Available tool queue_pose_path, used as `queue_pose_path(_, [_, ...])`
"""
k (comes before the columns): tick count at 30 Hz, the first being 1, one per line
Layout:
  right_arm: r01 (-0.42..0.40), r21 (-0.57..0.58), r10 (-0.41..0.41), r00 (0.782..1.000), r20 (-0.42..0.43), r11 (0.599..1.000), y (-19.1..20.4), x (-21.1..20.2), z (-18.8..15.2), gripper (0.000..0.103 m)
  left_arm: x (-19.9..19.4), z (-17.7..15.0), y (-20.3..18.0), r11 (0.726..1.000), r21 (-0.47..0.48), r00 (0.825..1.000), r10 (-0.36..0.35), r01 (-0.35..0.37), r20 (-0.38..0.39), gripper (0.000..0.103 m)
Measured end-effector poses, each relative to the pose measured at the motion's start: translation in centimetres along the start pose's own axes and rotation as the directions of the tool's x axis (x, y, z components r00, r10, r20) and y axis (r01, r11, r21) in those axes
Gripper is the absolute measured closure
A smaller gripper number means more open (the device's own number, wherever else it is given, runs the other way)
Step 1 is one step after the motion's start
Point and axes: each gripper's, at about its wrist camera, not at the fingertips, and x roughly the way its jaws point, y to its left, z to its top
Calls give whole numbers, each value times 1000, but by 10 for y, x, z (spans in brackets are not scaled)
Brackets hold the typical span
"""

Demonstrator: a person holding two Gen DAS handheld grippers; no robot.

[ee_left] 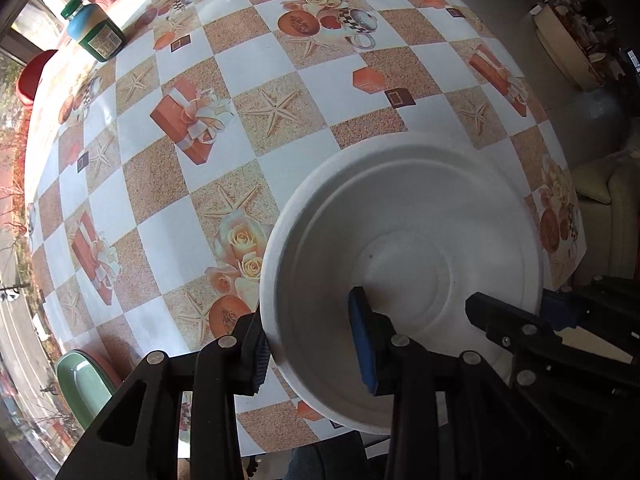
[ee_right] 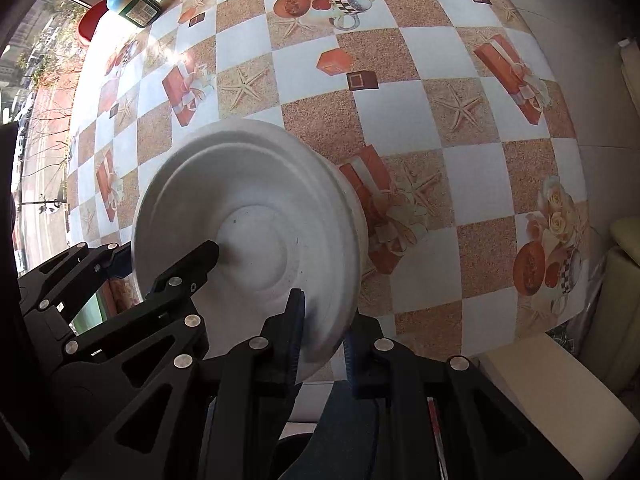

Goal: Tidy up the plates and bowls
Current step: 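Carry the bowl onto the white bowl stack and open the right gripper, then move the right gripper to the rim of the white bowl stack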

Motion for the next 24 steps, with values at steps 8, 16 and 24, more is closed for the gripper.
queue_pose_path(8, [8,-9,-8,1000,-11,1000,-6,9,3,84,-6,-6,7,999,19,999,41,-41,21,22])
queue_pose_path(16, [18,26,-19,999,32,1000,-22,-10,1,19,-29,-17,38,1000,6,999,-9,9,36,0])
queue_pose_path(24, [33,-74,-27,997,71,997,-7,-37,-4,0,-49,-32,41,998,59,1000,-29,29,10,0])
